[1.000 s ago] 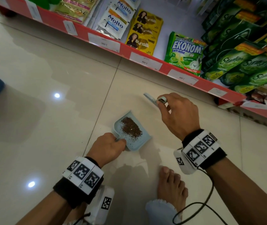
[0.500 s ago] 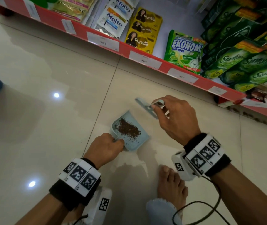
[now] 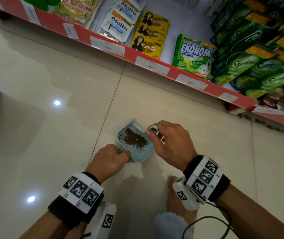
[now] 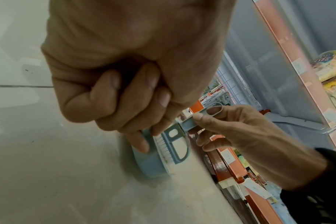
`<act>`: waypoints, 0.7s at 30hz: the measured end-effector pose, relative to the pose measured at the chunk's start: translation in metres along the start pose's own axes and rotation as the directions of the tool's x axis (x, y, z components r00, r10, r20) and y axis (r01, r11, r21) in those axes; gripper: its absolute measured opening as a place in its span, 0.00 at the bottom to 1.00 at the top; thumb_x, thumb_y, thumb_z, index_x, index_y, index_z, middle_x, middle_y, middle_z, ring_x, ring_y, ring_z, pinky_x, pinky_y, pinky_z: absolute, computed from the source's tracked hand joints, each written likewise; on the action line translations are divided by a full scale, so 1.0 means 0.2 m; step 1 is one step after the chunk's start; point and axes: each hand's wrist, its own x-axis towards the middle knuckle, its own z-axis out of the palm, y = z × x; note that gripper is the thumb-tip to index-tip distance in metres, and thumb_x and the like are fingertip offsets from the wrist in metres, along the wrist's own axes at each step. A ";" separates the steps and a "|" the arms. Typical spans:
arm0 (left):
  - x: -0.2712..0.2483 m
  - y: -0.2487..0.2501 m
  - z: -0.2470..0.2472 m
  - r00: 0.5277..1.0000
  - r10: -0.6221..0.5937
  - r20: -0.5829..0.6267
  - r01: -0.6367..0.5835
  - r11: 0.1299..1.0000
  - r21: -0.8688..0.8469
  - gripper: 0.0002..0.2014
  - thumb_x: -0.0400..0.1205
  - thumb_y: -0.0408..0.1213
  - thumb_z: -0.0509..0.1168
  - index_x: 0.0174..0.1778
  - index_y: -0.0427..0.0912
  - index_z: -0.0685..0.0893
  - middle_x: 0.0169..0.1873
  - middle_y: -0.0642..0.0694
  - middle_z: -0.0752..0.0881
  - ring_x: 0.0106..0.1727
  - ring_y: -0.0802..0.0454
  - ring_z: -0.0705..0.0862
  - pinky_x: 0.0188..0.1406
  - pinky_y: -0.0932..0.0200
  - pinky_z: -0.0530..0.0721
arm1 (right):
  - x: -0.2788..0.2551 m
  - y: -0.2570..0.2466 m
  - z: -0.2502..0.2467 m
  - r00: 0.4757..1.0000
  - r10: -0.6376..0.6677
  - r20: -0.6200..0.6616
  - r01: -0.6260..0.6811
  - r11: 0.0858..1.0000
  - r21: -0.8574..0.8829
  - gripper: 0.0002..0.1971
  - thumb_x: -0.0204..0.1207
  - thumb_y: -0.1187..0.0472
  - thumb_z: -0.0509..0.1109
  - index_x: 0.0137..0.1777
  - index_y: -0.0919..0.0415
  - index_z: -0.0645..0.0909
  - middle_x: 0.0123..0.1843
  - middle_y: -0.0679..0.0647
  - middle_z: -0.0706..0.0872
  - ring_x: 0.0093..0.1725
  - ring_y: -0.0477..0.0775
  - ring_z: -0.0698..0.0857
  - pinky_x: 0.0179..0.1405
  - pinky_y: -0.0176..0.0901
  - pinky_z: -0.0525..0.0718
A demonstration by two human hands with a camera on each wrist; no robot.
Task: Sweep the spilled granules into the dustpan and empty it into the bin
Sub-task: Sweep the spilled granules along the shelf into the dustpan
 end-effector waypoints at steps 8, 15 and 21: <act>0.07 -0.01 -0.05 0.991 0.092 0.095 -0.087 0.995 -0.054 0.17 0.75 0.54 0.63 0.32 0.46 0.89 0.14 0.58 0.79 0.25 0.56 0.77 0.32 0.58 0.72 | -0.08 0.03 -0.15 0.979 0.097 -0.179 -0.066 0.983 0.172 0.12 0.84 0.51 0.65 0.57 0.52 0.88 0.50 0.44 0.90 0.40 0.45 0.86 0.39 0.49 0.88; 0.18 0.26 0.01 0.969 0.152 0.193 -0.147 0.988 -0.039 0.16 0.79 0.50 0.66 0.27 0.49 0.88 0.14 0.57 0.79 0.19 0.62 0.76 0.31 0.59 0.73 | -0.19 0.20 -0.45 0.902 0.289 -0.320 -0.180 0.927 0.329 0.09 0.81 0.53 0.70 0.55 0.53 0.90 0.49 0.42 0.91 0.40 0.43 0.87 0.36 0.46 0.88; 0.21 0.56 0.11 0.905 0.280 0.319 -0.286 0.958 -0.029 0.15 0.71 0.59 0.61 0.30 0.57 0.88 0.13 0.56 0.77 0.18 0.62 0.74 0.31 0.59 0.73 | -0.32 0.38 -0.70 0.820 0.410 -0.401 -0.250 0.884 0.394 0.07 0.82 0.55 0.71 0.52 0.51 0.91 0.45 0.38 0.91 0.41 0.42 0.90 0.32 0.48 0.88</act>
